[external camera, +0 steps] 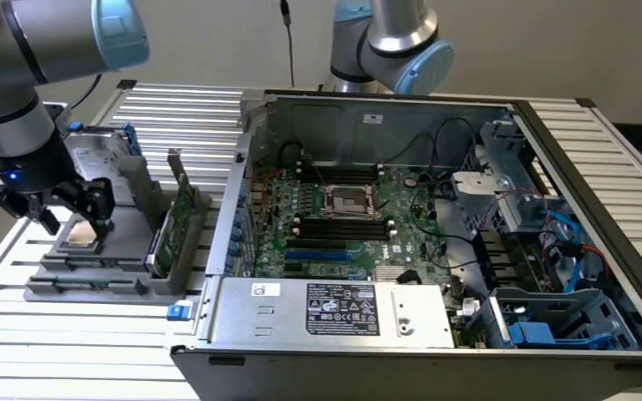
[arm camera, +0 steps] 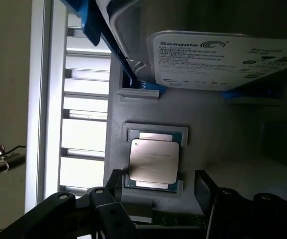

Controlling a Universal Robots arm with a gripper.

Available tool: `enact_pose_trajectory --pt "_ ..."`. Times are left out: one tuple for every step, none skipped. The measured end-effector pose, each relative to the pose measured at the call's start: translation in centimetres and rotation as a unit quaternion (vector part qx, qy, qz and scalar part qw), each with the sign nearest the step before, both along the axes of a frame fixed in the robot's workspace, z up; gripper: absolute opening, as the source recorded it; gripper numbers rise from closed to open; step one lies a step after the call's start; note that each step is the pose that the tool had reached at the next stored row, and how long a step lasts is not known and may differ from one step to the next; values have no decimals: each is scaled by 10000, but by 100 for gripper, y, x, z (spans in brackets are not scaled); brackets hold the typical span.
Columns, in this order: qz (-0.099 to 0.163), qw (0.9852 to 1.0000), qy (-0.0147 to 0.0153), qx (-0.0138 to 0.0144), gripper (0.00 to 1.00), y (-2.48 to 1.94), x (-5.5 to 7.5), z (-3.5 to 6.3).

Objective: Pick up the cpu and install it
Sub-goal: 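Pick up the cpu and move it towards the insertion slot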

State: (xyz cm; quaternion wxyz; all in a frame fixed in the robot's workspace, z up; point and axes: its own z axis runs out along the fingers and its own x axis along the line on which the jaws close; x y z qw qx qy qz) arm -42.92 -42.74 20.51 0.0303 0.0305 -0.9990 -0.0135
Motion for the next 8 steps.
enact_pose_trajectory --pt "-8 10000 -1 2 69 2 0 -4" --pt "-14 10000 0 1 69 5 0 -7" --pt "-20 10000 0 2 69 7 -1 -14" --pt "-26 10000 0 2 69 10 -2 -21" --pt "-31 10000 0 2 69 12 -1 -29" --pt "-35 10000 0 2 69 15 -2 -39" --pt "-38 10000 0 2 69 18 -2 -48" --pt "-41 10000 0 1 69 20 -3 -59"
